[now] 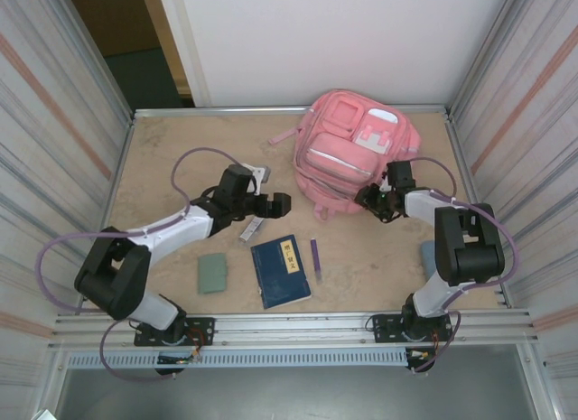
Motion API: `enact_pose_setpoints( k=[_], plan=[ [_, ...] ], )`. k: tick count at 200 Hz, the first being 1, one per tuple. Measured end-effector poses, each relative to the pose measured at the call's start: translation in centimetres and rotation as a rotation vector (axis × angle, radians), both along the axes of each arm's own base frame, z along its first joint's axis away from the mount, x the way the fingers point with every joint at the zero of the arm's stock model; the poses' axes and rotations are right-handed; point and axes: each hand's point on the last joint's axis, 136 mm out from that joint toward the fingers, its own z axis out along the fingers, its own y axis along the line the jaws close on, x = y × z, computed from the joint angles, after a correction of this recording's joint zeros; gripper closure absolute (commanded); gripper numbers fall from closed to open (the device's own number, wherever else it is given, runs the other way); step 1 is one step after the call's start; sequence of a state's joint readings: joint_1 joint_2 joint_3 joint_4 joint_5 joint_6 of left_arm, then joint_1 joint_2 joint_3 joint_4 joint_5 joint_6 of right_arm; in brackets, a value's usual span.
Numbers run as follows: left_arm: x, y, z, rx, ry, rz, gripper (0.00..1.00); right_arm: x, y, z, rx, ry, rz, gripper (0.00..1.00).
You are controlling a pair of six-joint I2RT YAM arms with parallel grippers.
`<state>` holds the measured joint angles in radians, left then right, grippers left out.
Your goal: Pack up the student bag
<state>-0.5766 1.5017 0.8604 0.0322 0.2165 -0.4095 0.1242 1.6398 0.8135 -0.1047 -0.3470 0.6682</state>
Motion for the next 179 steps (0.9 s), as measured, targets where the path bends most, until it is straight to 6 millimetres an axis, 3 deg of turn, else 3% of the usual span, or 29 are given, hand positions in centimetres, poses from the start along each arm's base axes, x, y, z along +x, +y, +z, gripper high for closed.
enact_pose_setpoints(
  k=[14, 47, 76, 97, 115, 132, 160, 179],
  plan=[
    [0.5, -0.3, -0.2, -0.002, 0.007, 0.004, 0.03, -0.6, 1.6, 0.1, 0.028, 0.006, 0.044, 0.64],
    [1.4, -1.2, -1.0, -0.007, 0.029, -0.001, 0.06, -2.8, 5.6, 0.8, 0.075, 0.01, 0.151, 0.51],
    [2.5, -2.2, -1.3, -0.018, 0.049, 0.001, 0.17, -4.2, 6.4, 3.2, 0.102, -0.033, 0.186, 0.41],
    [3.3, -3.1, -1.5, -0.03, 0.065, 0.012, 0.19, -4.0, 4.5, 5.3, 0.072, -0.09, 0.146, 0.4],
    [3.4, -4.3, -1.9, -0.027, 0.081, 0.018, 0.21, -3.5, 2.0, 6.0, 0.014, -0.12, 0.087, 0.41],
    [3.2, -5.7, -2.7, -0.011, 0.103, 0.016, 0.24, -2.9, -1.1, 5.6, -0.038, -0.117, 0.011, 0.44],
    [3.3, -7.9, -4.2, 0.001, 0.141, 0.013, 0.29, -1.9, -5.9, 4.4, -0.085, -0.094, -0.113, 0.6],
    [3.5, -8.5, -4.9, 0.002, 0.161, 0.027, 0.32, -1.5, -8.0, 2.6, -0.108, -0.052, -0.155, 0.69]
  ],
)
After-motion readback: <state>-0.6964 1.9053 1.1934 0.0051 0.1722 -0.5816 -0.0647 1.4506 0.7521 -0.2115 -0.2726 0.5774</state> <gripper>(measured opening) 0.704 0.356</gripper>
